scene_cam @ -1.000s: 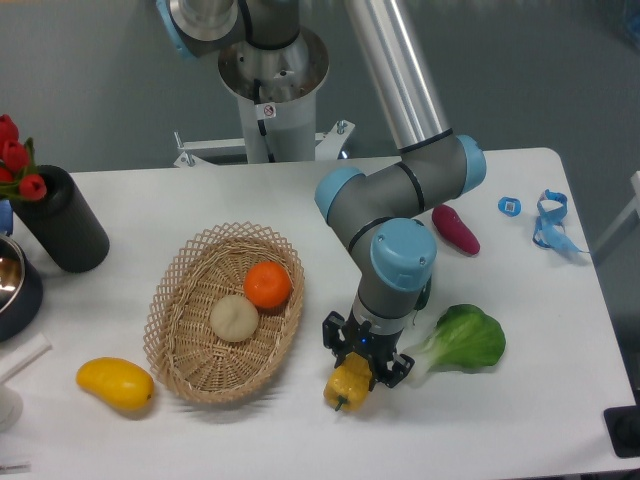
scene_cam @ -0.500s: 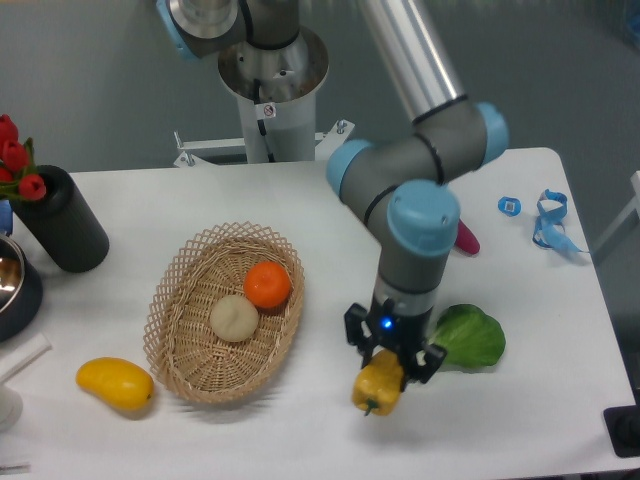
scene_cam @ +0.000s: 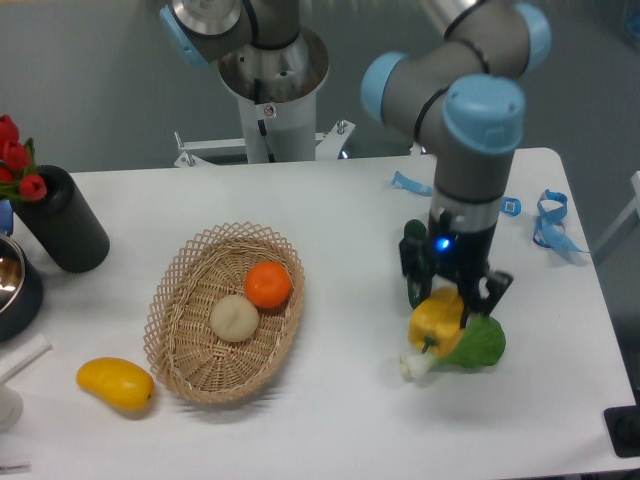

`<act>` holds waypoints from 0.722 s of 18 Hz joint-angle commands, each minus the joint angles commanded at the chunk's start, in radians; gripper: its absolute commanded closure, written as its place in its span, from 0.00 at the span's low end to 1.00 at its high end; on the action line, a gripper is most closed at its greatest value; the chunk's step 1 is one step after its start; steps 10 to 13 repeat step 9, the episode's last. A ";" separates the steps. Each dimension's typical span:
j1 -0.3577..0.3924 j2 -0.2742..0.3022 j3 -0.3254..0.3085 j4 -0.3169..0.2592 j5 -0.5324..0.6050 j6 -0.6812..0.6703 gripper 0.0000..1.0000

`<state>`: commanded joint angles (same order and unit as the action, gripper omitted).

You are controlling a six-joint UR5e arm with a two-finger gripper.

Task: Pick up the yellow pepper from the table
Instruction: 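Lift the yellow pepper and carry it up beside the bok choy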

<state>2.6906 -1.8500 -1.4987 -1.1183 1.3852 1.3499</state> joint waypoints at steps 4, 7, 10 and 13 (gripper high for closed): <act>0.008 0.009 -0.002 0.000 -0.003 0.000 0.71; 0.009 0.009 -0.003 0.000 -0.005 -0.002 0.71; 0.011 0.009 -0.003 0.000 -0.005 -0.002 0.71; 0.011 0.009 -0.003 0.000 -0.005 -0.002 0.71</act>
